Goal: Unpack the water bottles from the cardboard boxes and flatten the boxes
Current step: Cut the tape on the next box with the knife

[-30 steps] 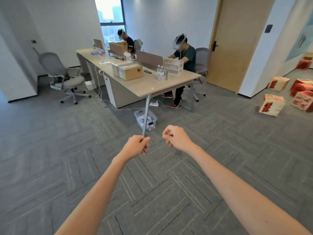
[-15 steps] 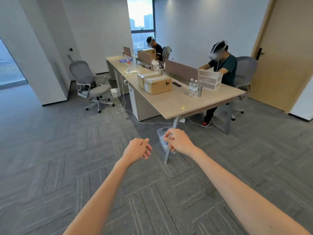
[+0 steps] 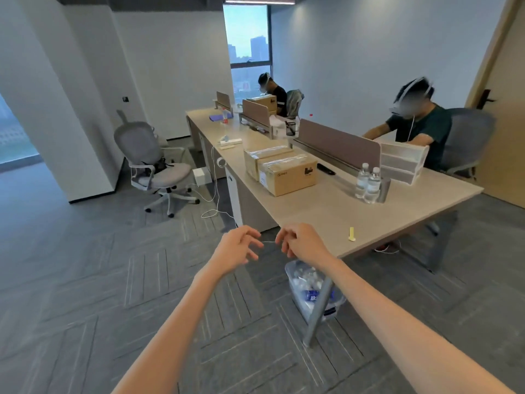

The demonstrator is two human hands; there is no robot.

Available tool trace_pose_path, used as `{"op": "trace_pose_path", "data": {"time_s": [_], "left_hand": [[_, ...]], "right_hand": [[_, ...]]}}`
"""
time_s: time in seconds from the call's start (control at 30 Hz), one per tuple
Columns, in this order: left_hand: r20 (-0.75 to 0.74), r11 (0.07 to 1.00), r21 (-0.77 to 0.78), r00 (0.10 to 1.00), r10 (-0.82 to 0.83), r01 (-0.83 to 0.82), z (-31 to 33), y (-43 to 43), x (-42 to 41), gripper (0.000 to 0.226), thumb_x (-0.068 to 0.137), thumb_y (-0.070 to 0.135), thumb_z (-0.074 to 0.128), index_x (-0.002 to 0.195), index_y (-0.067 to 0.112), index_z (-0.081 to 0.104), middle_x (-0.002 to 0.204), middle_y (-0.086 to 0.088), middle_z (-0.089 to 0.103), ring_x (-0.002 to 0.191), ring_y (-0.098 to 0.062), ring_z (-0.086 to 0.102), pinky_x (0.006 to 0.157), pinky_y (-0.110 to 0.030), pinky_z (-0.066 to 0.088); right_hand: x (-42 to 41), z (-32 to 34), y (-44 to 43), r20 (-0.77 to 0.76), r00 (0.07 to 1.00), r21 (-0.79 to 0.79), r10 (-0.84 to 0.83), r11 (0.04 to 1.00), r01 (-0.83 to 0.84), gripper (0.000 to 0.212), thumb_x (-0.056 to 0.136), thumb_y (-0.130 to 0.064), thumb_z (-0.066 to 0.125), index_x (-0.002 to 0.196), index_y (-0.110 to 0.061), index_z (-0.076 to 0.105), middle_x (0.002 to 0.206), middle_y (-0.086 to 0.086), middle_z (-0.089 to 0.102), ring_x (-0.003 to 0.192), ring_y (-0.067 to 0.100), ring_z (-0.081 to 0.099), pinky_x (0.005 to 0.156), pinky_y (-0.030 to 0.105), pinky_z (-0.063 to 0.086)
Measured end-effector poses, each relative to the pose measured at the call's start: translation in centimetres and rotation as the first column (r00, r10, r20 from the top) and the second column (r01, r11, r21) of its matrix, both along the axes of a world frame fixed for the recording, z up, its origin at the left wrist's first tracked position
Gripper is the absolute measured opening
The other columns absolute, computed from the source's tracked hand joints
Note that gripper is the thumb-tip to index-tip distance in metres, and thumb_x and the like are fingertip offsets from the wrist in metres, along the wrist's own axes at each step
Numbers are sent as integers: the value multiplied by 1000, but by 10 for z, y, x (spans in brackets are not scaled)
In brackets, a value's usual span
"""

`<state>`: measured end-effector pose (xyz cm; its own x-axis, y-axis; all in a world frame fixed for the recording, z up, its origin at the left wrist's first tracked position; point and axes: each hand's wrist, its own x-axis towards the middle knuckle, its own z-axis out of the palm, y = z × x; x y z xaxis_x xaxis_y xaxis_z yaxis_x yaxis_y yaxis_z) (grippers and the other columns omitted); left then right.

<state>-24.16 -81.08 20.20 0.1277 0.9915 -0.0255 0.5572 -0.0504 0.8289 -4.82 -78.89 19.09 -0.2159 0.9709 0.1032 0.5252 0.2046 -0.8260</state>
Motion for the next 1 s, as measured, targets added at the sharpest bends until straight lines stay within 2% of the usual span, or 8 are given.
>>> {"op": "trace_pose_path", "data": {"time_s": [0.13,0.27,0.4,0.5,0.6,0.7,0.83,1.0], "left_hand": [[-25,1000,27,1000,-11,12,-1,122,-18,23,102,8,40,103,14,62,86,2,76,65,-12,70,54,-18,50],[-18,998,-6,997,-69,69,-6,233,-25,22,104,15,42,101,15,64,82,0,75,68,-13,68,62,-25,54],[-62,991,11,990,-129,130,-19,347,-27,21,102,15,48,94,21,66,81,2,75,72,-12,69,61,-19,52],[-88,991,16,988,-129,131,-32,441,-27,19,99,18,55,84,23,66,75,8,75,68,-8,68,67,-26,57],[-133,993,9,984,-117,119,-40,539,-24,20,98,24,57,79,24,66,72,14,74,69,-3,68,72,-26,55],[-152,991,6,980,-129,132,-42,623,-21,18,97,27,57,84,22,68,75,16,74,67,2,67,69,-26,53],[-99,989,-5,984,-148,148,-48,721,-13,11,97,24,57,97,26,68,78,14,75,69,-1,67,59,-18,46],[-123,953,-61,945,-304,298,-76,846,5,22,95,10,48,99,24,65,92,7,75,75,-4,69,66,-24,52]], "right_hand": [[-16,-6,115,17,999,-42,-41,998,42,37,85,3,39,72,-20,65,58,-3,64,48,9,57,63,33,50],[-21,-14,214,3,993,-96,-119,988,118,37,87,3,38,73,-18,64,60,0,63,51,13,56,62,33,50],[-22,-28,329,-32,981,-121,-192,975,187,34,83,6,38,74,-12,66,61,3,63,53,15,56,63,33,49],[-24,-44,421,-67,969,-131,-239,965,229,33,85,5,39,75,-11,66,60,1,64,53,13,57,61,32,49],[-23,-62,514,-97,953,-174,-288,947,269,34,84,6,40,72,-14,65,60,3,65,51,13,57,60,33,48],[-23,-77,586,-107,933,-220,-344,923,315,37,82,8,39,67,-15,64,59,4,63,51,16,56,59,33,46],[-18,-89,660,-99,913,-258,-397,896,362,35,83,4,39,70,-16,65,60,2,63,55,16,56,62,36,47],[-4,-111,738,-61,838,-249,-543,821,514,36,87,1,36,72,-17,63,64,3,66,57,14,58,64,39,50]]}}
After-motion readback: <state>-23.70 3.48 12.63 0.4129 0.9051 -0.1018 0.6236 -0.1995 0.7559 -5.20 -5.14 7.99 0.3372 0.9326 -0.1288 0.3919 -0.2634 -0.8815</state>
